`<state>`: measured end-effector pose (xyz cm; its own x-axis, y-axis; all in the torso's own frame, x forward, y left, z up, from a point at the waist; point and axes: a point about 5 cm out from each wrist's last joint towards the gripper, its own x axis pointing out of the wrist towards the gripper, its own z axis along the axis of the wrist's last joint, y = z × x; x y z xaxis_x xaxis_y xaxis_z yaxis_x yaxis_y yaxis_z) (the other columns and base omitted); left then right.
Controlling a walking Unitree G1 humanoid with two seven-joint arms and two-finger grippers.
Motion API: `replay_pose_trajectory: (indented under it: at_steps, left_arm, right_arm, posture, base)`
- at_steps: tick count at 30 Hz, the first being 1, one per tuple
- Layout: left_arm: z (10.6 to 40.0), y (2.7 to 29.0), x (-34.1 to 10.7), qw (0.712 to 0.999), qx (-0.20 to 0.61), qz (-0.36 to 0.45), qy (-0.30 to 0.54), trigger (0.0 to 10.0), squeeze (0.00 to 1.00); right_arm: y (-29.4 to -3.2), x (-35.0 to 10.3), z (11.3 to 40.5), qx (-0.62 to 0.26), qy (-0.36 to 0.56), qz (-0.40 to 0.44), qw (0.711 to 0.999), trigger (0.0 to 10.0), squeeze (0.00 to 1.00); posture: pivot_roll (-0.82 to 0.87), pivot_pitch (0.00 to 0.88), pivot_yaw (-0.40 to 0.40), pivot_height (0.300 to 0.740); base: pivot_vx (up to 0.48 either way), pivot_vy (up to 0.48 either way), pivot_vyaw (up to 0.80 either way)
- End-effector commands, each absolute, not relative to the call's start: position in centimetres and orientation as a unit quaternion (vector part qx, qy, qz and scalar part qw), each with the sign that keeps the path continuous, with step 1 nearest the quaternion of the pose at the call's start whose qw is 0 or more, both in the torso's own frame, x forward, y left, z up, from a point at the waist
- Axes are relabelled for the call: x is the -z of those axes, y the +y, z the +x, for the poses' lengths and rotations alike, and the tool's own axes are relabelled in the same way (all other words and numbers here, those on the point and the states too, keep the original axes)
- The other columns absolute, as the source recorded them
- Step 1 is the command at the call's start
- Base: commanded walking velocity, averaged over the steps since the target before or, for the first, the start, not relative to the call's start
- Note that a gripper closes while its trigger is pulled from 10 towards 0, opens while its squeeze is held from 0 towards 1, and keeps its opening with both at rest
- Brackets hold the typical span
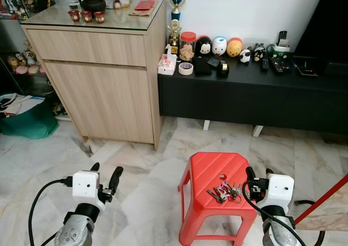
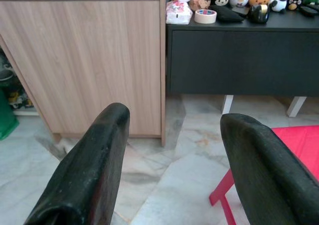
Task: Hang keys on a hook
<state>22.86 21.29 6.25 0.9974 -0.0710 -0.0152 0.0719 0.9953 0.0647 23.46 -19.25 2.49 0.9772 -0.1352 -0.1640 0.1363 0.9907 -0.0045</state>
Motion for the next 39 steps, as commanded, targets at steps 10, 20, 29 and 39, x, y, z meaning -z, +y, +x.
replay_pose_trajectory:
  at_steps: [10, 20, 29, 39]
  left_arm:
    - [23.4, 20.6, -6.0, 0.999, 0.035, 0.028, 0.015, 10.0, 0.0]
    - [22.7, 20.4, -5.3, 0.998, 0.036, 0.029, 0.031, 10.0, 0.0]
    - [22.3, 20.4, -5.0, 0.998, 0.037, 0.021, 0.04, 10.0, 0.0]
    - [22.1, 20.4, -4.8, 0.998, 0.037, 0.011, 0.047, 10.0, 0.0]
  right_arm:
    - [-20.3, -2.3, 23.6, 0.07, 0.103, -0.006, 0.992, 10.0, 0.0]
    - [-20.3, -2.5, 23.7, 0.068, 0.093, -0.006, 0.993, 10.0, 0.0]
    - [-20.2, -2.7, 23.8, 0.062, 0.09, -0.004, 0.994, 10.0, 0.0]
    - [-20.2, -2.4, 24.0, 0.056, 0.099, -0.005, 0.994, 10.0, 0.0]
  posture:
    - [0.1, 0.0, -0.032, 0.68]
    - [0.1, 0.0, -0.037, 0.65]
    - [0.09, 0.0, -0.044, 0.65]
    - [0.09, 0.0, -0.049, 0.65]
  base:
    - [0.0, 0.0, 0.0]
    - [0.0, 0.0, 0.0]
    - [0.0, 0.0, 0.0]
    - [0.0, 0.0, 0.0]
